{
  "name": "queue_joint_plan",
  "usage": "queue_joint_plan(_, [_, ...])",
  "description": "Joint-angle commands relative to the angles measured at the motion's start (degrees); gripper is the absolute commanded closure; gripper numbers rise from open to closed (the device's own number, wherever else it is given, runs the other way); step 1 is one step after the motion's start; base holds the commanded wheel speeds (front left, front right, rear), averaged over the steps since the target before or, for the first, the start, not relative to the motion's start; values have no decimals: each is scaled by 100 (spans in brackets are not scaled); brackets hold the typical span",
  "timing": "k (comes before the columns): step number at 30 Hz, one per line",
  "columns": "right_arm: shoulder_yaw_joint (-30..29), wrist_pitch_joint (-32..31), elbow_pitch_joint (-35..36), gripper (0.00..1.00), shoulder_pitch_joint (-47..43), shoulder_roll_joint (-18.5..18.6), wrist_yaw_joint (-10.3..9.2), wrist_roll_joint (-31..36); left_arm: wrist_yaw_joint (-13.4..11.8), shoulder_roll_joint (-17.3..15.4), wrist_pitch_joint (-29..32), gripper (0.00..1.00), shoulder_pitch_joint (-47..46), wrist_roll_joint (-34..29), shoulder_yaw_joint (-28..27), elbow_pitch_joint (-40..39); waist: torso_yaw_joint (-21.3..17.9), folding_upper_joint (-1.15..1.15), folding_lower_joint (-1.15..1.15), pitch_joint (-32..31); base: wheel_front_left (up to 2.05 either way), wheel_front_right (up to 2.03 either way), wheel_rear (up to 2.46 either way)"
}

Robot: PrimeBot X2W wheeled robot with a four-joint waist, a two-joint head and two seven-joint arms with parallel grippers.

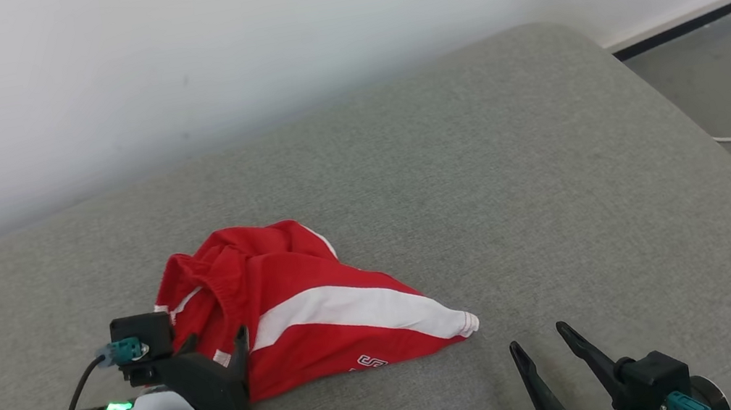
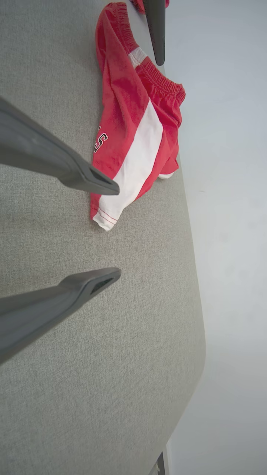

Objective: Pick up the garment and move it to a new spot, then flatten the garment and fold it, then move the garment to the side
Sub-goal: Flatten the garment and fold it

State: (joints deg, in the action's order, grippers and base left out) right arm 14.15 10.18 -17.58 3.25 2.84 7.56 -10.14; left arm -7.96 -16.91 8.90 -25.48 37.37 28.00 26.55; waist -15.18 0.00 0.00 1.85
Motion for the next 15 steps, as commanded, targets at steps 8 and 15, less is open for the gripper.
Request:
queue_joint_plan(8, [-39,108,-51,0,77,7,-15,-98,198,-53,135,55,-341,-101,141,489,-150,0,0,237,0,0,0])
queue_joint_plan(15, [-87,163,-103,0,167,7,-15,-138,197,85,-312,100,-447,136,-139,687,18,0,0,298,0,0,0])
